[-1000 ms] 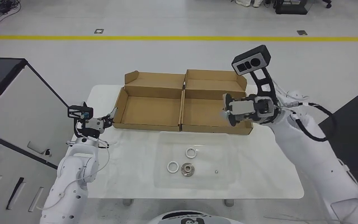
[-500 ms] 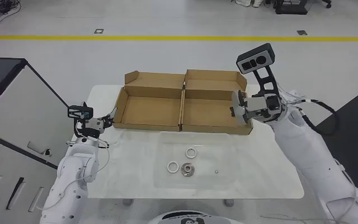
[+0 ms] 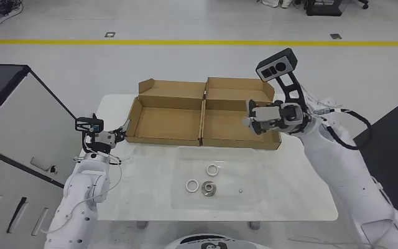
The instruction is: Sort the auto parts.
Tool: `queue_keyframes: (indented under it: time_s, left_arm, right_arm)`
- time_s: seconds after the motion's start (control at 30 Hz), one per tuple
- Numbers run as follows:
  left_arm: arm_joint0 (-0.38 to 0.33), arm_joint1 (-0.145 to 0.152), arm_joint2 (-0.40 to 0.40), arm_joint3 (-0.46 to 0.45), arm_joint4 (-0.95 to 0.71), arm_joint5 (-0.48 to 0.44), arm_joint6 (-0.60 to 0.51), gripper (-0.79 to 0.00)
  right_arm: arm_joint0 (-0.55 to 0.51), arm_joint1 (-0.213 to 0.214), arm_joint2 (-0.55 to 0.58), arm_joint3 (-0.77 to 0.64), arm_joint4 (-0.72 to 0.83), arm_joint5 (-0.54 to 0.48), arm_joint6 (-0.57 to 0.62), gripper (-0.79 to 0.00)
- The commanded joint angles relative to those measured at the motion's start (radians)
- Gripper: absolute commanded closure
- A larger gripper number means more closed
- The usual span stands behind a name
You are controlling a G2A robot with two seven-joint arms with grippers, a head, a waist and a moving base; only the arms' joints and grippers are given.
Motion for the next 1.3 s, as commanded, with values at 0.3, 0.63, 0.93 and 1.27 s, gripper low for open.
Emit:
queue_keyframes:
  time_s: [0.3, 0.63, 0.93, 1.27]
  left_arm:
    - [0.0, 0.0, 0.0, 0.0, 0.0, 0.0, 0.0, -0.785]
    - [0.0, 0.0, 0.0, 0.0, 0.0, 0.0, 0.0, -0.785]
    - [0.0, 0.0, 0.0, 0.0, 0.0, 0.0, 0.0, -0.785]
    - [0.0, 0.0, 0.0, 0.0, 0.0, 0.0, 0.0, -0.785]
  right_arm:
    - [-0.007, -0.029, -0.016, 0.017, 0.15, -0.003, 0.07, 0.0]
    - [-0.002, -0.048, -0.022, 0.036, 0.166, 0.008, 0.081, 0.0]
    - [-0.002, -0.048, -0.022, 0.036, 0.166, 0.008, 0.081, 0.0]
    - [-0.002, -0.048, -0.022, 0.036, 0.166, 0.008, 0.081, 0.0]
